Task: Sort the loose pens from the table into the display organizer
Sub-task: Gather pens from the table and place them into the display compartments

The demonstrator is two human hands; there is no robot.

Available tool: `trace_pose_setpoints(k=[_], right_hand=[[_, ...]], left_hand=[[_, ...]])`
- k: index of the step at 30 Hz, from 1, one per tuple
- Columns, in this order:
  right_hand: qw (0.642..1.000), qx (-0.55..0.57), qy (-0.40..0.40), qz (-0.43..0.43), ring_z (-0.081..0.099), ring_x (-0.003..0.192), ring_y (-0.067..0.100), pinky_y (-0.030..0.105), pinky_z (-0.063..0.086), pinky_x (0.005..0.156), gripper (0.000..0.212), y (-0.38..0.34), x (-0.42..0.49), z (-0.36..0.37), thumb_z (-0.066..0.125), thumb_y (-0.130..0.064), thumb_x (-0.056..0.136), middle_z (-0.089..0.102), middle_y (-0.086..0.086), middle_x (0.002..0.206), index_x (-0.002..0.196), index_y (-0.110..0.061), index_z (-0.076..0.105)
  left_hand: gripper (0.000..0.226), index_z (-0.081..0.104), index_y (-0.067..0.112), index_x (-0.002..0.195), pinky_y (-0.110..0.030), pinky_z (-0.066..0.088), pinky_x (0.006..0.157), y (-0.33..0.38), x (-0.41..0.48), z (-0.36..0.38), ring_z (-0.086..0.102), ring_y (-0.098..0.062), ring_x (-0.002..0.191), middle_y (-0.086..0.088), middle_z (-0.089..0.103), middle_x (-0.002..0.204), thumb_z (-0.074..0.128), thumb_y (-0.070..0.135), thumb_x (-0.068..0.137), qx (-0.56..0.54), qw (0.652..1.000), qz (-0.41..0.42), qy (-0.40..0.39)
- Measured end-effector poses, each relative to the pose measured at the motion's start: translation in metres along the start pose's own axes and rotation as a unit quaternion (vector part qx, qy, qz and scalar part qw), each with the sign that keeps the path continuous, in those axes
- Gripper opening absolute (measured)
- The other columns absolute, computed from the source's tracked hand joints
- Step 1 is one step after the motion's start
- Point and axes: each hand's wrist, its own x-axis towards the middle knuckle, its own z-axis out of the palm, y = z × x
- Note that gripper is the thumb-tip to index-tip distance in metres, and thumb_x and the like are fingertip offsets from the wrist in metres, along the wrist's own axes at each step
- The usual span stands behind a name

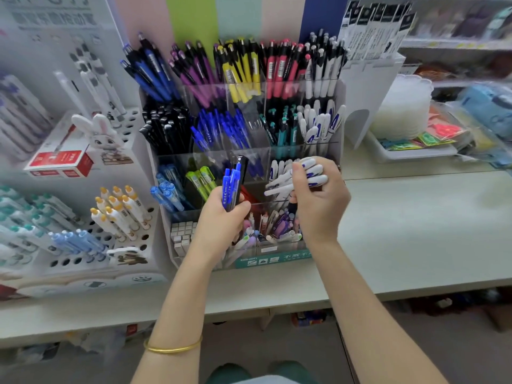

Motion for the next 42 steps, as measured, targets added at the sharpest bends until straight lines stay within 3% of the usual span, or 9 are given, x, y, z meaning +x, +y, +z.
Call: trace_pose_setpoints(k=[3, 8, 13, 18, 23, 26, 29, 38, 42], right_hand=[[0.997, -0.057, 0.004, -0.049, 0.054, 0.07, 0.003, 0.006, 0.043, 0.069, 0.01, 0.01, 0.006, 0.0, 0.068, -0.015, 0.087, 0.063, -0.004, 0.079, 0.088, -0.005, 0.066], [0.987, -0.109, -0.058, -0.102, 0.051, 0.073, 0.003, 0.002, 0.038, 0.072, 0.017, 0.013, 0.015, 0.004, 0.065, -0.017, 0.088, 0.065, 0.005, 0.08, 0.087, 0.0, 0.067], [0.97, -0.18, -0.114, -0.117, 0.054, 0.062, 0.016, 0.013, 0.038, 0.058, 0.015, 0.014, 0.023, 0.015, 0.066, -0.02, 0.087, 0.063, 0.005, 0.073, 0.083, -0.005, 0.066], [0.9, -0.392, -0.068, -0.179, 0.051, 0.069, 0.022, 0.025, 0.033, 0.055, 0.025, 0.031, 0.016, 0.025, 0.077, -0.037, 0.075, 0.057, 0.004, 0.077, 0.081, -0.014, 0.068], [0.924, -0.341, -0.085, -0.153, 0.048, 0.101, 0.022, 0.032, 0.037, 0.086, 0.064, 0.038, 0.009, 0.009, 0.073, -0.048, 0.074, 0.058, 0.007, 0.11, 0.126, -0.017, 0.054], [0.913, -0.318, -0.094, -0.236, 0.045, 0.124, 0.027, 0.044, 0.037, 0.105, 0.054, 0.044, -0.008, 0.007, 0.063, -0.031, 0.088, 0.054, 0.013, 0.132, 0.136, -0.015, 0.044], [0.889, -0.356, -0.124, -0.26, 0.04, 0.134, 0.032, 0.052, 0.032, 0.11, 0.053, 0.054, -0.019, 0.019, 0.057, -0.028, 0.092, 0.046, 0.015, 0.143, 0.139, -0.006, 0.045], [0.879, -0.356, -0.114, -0.294, 0.047, 0.129, 0.029, 0.043, 0.026, 0.115, 0.041, 0.063, -0.005, 0.032, 0.056, -0.014, 0.091, 0.054, 0.016, 0.135, 0.13, 0.001, 0.055], [0.872, -0.353, -0.143, -0.308, 0.052, 0.124, 0.029, 0.042, 0.027, 0.115, 0.037, 0.061, -0.007, 0.021, 0.054, -0.015, 0.093, 0.06, 0.015, 0.129, 0.126, 0.001, 0.059]], left_hand=[[0.009, 0.047, 0.006, 0.099, -0.016, 0.039, 0.039, -0.003, 0.003, -0.001, 0.041, -0.004, 0.04, -0.006, 0.04, 0.064, 0.053, 0.001, 0.095, 0.001, 1.0, 0.002, -0.011], [0.009, 0.048, 0.01, 0.097, -0.025, 0.037, 0.044, -0.007, 0.008, -0.003, 0.039, -0.012, 0.046, 0.0, 0.042, 0.06, 0.055, 0.005, 0.094, 0.008, 1.0, 0.012, -0.024], [0.008, 0.049, 0.01, 0.098, -0.028, 0.038, 0.047, -0.009, 0.011, -0.004, 0.039, -0.013, 0.048, 0.003, 0.044, 0.06, 0.056, 0.006, 0.094, -0.014, 0.999, 0.013, -0.028], [0.009, 0.049, 0.01, 0.098, -0.026, 0.039, 0.046, -0.011, 0.014, -0.005, 0.04, -0.012, 0.048, 0.003, 0.044, 0.059, 0.056, 0.005, 0.094, -0.033, 0.998, 0.014, -0.042], [0.009, 0.049, 0.008, 0.099, -0.026, 0.039, 0.046, -0.012, 0.017, -0.008, 0.039, -0.013, 0.047, 0.002, 0.044, 0.06, 0.055, 0.004, 0.094, -0.05, 0.998, 0.016, -0.041], [0.009, 0.049, 0.008, 0.099, -0.026, 0.039, 0.046, -0.012, 0.019, -0.009, 0.039, -0.013, 0.047, 0.002, 0.043, 0.059, 0.055, 0.003, 0.095, -0.057, 0.997, 0.018, -0.039], [0.009, 0.049, 0.008, 0.1, -0.026, 0.04, 0.047, -0.014, 0.02, -0.01, 0.039, -0.013, 0.047, 0.002, 0.044, 0.056, 0.055, 0.005, 0.095, -0.062, 0.997, 0.022, -0.044], [0.006, 0.049, 0.006, 0.103, -0.021, 0.04, 0.044, -0.013, 0.014, -0.013, 0.038, -0.01, 0.048, 0.001, 0.042, 0.061, 0.05, 0.004, 0.098, -0.16, 0.978, 0.012, -0.134], [0.023, 0.053, 0.007, 0.11, -0.019, 0.038, 0.044, -0.017, 0.014, -0.012, 0.037, -0.008, 0.048, 0.0, 0.045, 0.066, 0.057, 0.012, 0.088, -0.233, 0.955, -0.008, -0.184]])
